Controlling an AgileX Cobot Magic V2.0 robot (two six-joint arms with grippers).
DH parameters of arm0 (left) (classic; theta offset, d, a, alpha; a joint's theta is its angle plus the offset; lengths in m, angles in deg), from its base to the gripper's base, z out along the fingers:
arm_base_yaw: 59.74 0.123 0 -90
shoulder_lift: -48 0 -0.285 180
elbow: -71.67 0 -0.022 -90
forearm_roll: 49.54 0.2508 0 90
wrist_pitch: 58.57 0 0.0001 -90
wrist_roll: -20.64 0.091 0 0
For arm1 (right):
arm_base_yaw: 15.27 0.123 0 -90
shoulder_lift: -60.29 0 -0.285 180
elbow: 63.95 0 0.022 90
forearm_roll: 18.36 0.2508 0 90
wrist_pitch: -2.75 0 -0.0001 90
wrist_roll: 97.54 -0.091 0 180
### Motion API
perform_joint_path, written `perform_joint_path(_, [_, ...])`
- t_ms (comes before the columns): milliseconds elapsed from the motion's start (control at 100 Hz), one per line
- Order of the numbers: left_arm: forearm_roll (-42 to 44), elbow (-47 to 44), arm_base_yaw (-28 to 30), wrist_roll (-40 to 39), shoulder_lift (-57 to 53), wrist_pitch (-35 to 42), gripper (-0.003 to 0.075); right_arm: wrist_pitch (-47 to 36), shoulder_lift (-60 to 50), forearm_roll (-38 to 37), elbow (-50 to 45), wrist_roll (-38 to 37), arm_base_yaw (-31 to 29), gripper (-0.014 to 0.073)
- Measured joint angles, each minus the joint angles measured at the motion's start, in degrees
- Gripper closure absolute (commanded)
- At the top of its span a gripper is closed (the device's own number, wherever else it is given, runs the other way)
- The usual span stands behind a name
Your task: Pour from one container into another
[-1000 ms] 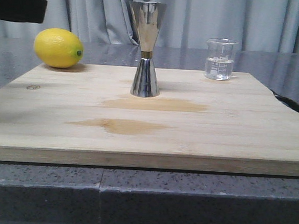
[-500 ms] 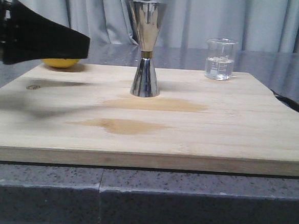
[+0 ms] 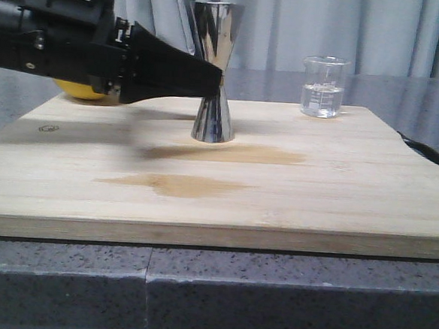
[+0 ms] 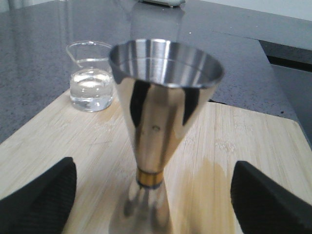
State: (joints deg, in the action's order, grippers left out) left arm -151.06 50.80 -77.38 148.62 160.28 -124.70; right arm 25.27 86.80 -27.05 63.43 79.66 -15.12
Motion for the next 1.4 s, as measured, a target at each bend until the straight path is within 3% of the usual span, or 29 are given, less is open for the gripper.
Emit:
perform_joint_path(180, [-0.1,4.0,-2.4,0.0,3.1,0.0,0.0168,0.0,0.0,0.0,0.0,0.0,0.0,0.0008])
perform_joint_path(420, [-0.1,5.8,-3.1,0.0,3.4,-0.1,0.043,0.0,0.0,0.0,0.0,0.0,0.0,0.0008])
perform_joint_path(540, [-0.1,5.8,-3.1,0.0,3.4,-0.1,0.0494,0.0,0.0,0.0,0.0,0.0,0.0,0.0008])
perform_joint_path(1400, [0.1,10.1,-3.1,-3.8,3.6,-0.1,0.05,0.0,0.0,0.0,0.0,0.0,0.0,0.0008])
